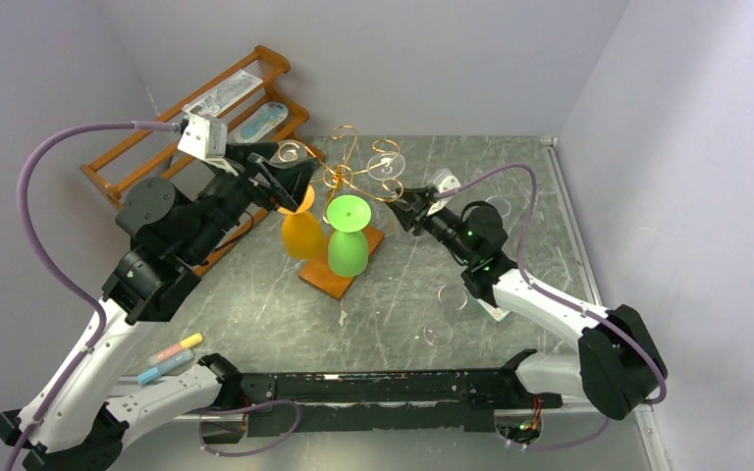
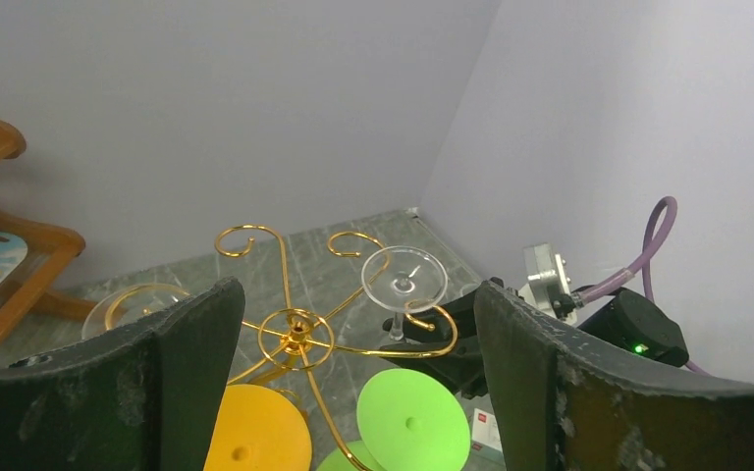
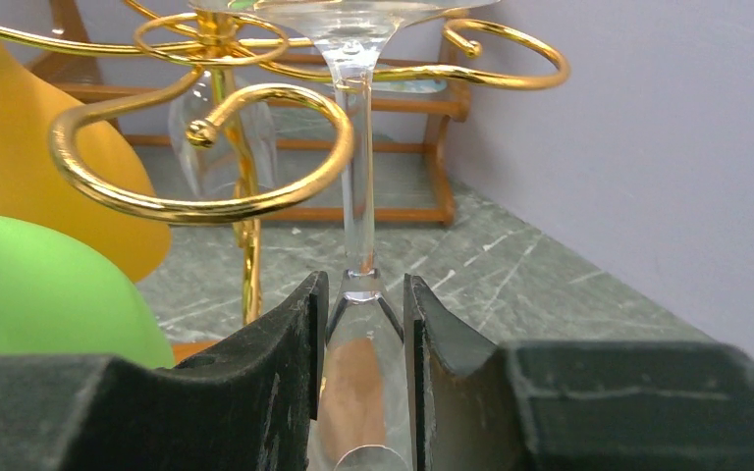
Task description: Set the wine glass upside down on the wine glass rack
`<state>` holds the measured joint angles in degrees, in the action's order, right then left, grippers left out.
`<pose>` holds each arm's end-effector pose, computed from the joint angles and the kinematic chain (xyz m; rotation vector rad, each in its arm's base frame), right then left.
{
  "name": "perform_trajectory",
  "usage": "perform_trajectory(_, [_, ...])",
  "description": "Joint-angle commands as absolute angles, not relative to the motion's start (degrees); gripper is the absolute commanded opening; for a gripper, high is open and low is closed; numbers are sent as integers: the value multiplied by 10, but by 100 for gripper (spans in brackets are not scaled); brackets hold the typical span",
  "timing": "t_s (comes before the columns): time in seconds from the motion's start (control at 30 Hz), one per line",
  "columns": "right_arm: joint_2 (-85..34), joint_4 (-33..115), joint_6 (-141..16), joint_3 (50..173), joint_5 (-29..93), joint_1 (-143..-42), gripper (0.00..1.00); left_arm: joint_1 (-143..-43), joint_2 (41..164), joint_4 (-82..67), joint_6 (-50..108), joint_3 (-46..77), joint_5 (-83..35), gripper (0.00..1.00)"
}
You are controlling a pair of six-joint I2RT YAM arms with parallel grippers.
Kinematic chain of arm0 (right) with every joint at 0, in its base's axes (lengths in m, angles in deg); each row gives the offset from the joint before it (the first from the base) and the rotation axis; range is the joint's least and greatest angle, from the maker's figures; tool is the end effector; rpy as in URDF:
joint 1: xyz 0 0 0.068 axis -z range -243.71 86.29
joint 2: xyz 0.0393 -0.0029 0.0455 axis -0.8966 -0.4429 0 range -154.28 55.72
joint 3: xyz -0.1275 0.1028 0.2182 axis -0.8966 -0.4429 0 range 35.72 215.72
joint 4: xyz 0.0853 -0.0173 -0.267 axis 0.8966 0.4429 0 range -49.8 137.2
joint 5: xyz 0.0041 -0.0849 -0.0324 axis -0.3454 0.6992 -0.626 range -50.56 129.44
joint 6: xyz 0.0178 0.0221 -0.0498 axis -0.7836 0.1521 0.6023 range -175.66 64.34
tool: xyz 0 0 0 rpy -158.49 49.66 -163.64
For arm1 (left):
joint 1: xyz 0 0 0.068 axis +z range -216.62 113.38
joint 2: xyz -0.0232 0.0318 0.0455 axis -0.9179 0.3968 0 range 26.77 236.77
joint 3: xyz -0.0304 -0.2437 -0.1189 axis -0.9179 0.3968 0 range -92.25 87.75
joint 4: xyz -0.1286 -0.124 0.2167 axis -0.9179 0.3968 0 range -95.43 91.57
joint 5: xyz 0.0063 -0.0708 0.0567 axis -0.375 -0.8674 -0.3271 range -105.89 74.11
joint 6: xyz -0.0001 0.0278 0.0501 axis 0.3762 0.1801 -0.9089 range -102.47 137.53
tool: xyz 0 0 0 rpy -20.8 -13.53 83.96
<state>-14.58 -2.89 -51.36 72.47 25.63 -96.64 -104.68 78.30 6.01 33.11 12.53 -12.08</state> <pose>0.2444 0.1698 0.2841 -0.6458 1.2808 0.5816 0.1487 -0.1129 0.5063 0.2155 1.3796 -0.7394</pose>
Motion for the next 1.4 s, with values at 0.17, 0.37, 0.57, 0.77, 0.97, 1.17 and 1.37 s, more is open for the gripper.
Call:
perform_trajectory(0.17, [-158, -93, -527, 744, 176, -964, 0, -1045, 771, 46, 314, 136, -107, 90])
perform_trajectory(0.37, [-135, -82, -536, 738, 140, -964, 0, -1045, 776, 44, 320, 139, -115, 90])
perform_trajectory(0.57, [-109, -73, -536, 719, 145, -964, 0, -1045, 778, 44, 324, 144, -117, 90])
perform_trajectory(0.77, [-79, -83, -539, 691, 181, -964, 0, -1045, 775, 43, 323, 148, -105, 90])
perform_trajectory(0.97, [-73, -99, -541, 675, 235, -964, 0, -1045, 777, 43, 324, 149, -105, 90])
perform_trajectory(1.17, [-87, -95, -544, 681, 238, -964, 0, -1045, 778, 45, 321, 147, -104, 89])
perform_trajectory(1.37, [-124, -72, -540, 707, 236, -964, 0, -1044, 780, 55, 321, 141, -98, 89])
